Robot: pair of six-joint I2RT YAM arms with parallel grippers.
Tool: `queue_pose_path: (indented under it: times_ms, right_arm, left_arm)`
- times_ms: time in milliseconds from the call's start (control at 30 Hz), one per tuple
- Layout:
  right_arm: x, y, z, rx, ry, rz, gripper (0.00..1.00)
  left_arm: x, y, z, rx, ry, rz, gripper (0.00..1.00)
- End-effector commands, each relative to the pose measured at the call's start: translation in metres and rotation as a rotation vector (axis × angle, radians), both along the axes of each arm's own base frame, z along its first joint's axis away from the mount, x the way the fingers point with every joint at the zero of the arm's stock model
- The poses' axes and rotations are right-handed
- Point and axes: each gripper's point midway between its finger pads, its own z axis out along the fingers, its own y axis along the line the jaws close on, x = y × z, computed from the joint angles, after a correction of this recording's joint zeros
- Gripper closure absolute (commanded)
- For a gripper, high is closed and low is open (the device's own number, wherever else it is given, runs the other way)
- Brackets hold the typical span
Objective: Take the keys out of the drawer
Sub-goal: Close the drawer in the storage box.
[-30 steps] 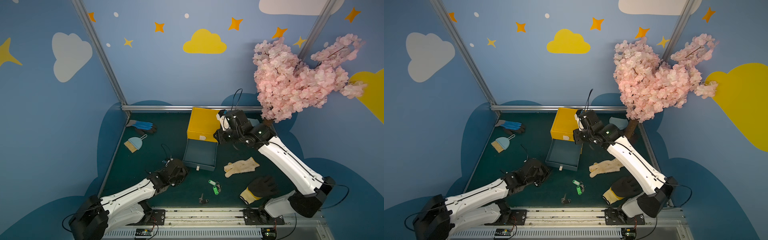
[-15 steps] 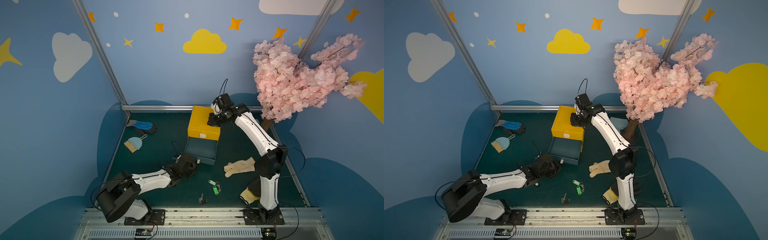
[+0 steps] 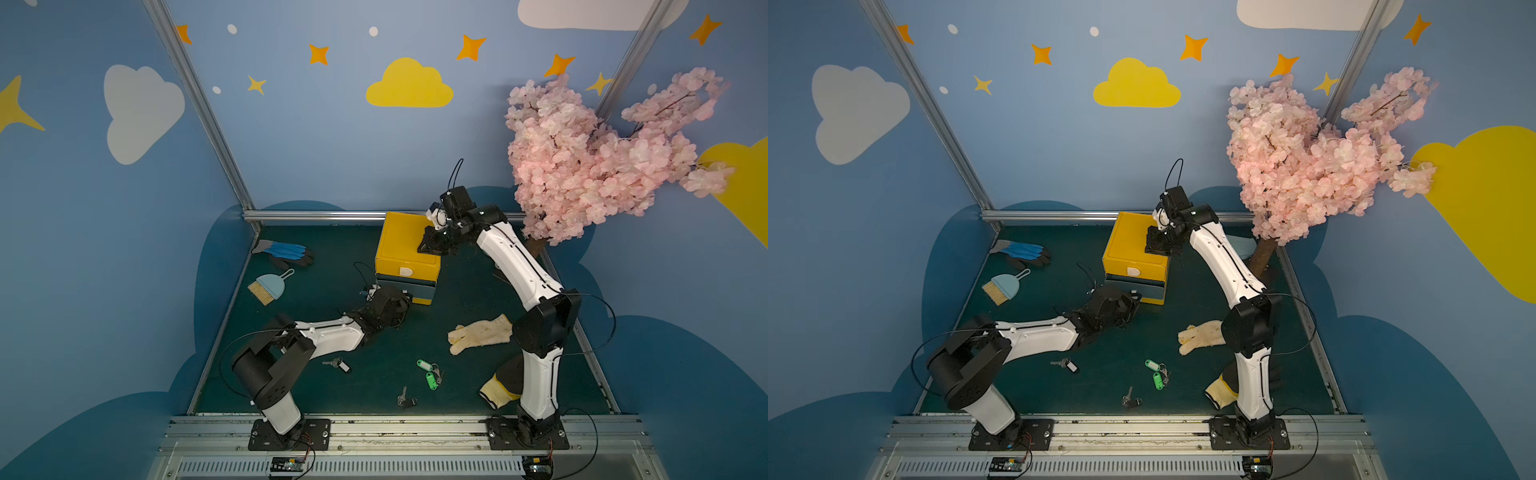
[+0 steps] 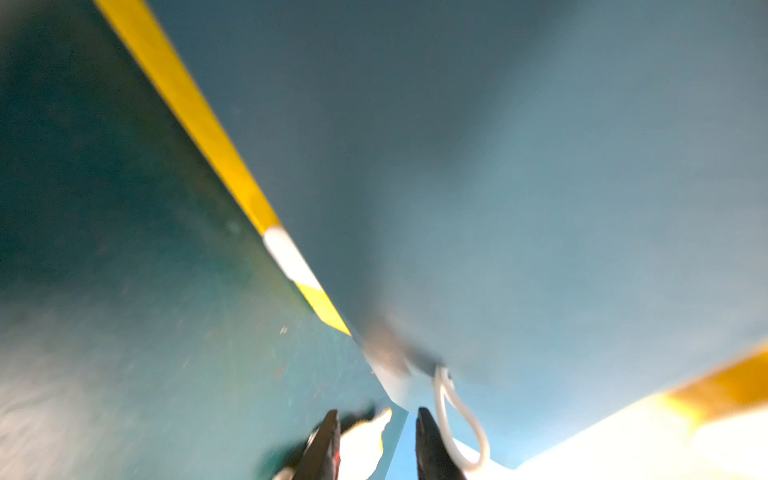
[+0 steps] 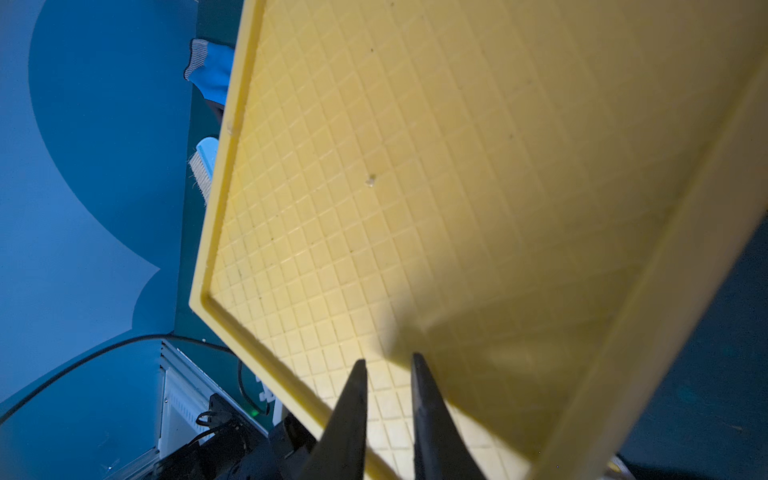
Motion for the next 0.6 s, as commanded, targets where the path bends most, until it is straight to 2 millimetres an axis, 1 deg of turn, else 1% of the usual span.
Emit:
queue_pose_path:
  times_ms: [0, 333, 433, 567]
  right_arm:
    - [-0.034, -0.021, -0.046, -0.108, 0.215, 0.012, 0.78]
    - [-0.040, -0.016, -0.052, -0.086, 0.254, 0.029, 0.78]
    - [-0.042, -0.016, -0.054, -0.087, 0.261, 0.031, 0.77]
    - [-0.042, -0.015, -0.053, -0.085, 0.252, 0.035, 0.77]
  left_arm:
    - [0.019, 0.003, 0.010, -0.017, -0.039, 0.058, 0.68]
    - [0.035, 0.004, 0.011, -0.062, -0.080, 0.119, 0.66]
    - [0.035, 0.004, 0.011, -0.062, -0.080, 0.120, 0.66]
    - [0.032, 0.012, 0.009, -0.068, -0.088, 0.141, 0.64]
